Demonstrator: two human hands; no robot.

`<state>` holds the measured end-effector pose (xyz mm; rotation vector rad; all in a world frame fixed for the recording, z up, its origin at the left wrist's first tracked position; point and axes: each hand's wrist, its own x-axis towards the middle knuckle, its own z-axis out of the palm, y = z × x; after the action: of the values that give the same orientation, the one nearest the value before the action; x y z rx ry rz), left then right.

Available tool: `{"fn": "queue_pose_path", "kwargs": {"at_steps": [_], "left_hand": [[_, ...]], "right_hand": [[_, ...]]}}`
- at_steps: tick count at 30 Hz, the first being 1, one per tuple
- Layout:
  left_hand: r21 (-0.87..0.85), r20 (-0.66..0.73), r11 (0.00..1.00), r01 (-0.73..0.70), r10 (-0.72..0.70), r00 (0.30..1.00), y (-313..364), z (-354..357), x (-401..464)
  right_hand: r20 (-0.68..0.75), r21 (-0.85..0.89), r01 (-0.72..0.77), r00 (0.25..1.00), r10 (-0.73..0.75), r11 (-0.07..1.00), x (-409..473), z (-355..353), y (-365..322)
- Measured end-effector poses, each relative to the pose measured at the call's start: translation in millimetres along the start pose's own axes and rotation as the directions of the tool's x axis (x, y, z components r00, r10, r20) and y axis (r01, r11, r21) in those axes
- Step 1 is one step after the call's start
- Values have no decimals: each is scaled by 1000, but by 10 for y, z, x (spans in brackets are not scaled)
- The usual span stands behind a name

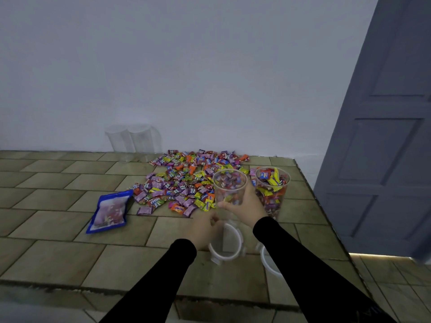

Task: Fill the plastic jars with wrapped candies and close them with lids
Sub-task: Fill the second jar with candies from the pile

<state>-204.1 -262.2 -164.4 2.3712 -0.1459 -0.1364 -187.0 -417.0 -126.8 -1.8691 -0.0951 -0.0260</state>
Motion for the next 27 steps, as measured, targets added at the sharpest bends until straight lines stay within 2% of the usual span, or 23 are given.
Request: {"fn": "queue_pose_path", "kwargs": {"at_steps": [3,10,13,18,21,27], "left_hand": [[43,-47,999,3,-1,999,18,83,0],[306,-46,952,-9,24,999,53,79,-74],[282,-53,959,-24,40,998,49,17,-53],[347,-150,938,15,40,988,227,-251,-21],[305,-191,951,48,12,981,352,-437,36],[128,-316,992,-11,51,947,638,-658,74]], "right_hand": [[2,-9,-12,1000,12,1000,-12,-7,6],[-8,-43,-60,998,60,997,-34,24,-36],[0,-58,-84,996,84,995,-98,12,-86],[-9,-288,-173,984,178,942,-294,-100,-343],[15,-453,-109,991,129,885,-329,-187,-537],[-90,-565,-62,996,14,823,-192,-355,-907]]}}
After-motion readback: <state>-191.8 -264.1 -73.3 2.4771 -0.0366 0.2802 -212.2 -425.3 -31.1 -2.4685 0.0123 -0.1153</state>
